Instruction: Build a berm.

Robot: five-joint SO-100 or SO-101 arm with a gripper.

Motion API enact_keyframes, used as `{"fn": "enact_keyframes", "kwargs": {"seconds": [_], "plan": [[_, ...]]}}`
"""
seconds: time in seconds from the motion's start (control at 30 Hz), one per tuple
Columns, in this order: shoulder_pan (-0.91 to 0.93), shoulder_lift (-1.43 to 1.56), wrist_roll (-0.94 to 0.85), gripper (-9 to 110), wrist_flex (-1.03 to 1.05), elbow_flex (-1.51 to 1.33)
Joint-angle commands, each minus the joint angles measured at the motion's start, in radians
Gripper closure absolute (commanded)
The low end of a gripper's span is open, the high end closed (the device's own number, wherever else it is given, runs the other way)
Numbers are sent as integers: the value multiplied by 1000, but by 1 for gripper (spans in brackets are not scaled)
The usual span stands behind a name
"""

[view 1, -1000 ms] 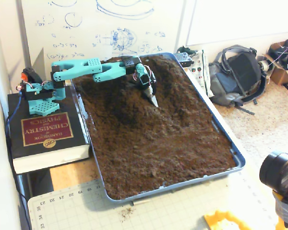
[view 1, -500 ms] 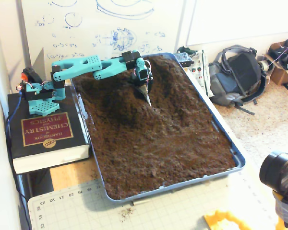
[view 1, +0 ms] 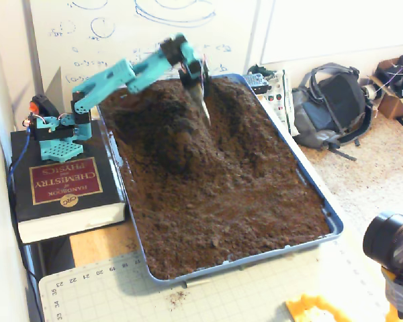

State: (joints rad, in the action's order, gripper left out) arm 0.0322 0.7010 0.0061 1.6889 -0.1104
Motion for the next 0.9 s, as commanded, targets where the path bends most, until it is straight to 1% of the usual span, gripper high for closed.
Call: {"fn": "enact_keyframes", "kwargs": {"seconds": [0.0,0.2,0.3,0.43,0.57,0.7,0.77,0.87], "plan": [[17,374,5,101,32,-160],[21,859,-12,101,25,-699],[18,1091,-14,101,-69,-989],[12,1374,-15,101,-383,-1427],[-26,1600,-15,101,-802,-1953],[-40,1755,2,101,-1192,-2476],[-49,1825,3,101,-1330,-2689],[-101,1976,5,101,-1401,-2895]]}}
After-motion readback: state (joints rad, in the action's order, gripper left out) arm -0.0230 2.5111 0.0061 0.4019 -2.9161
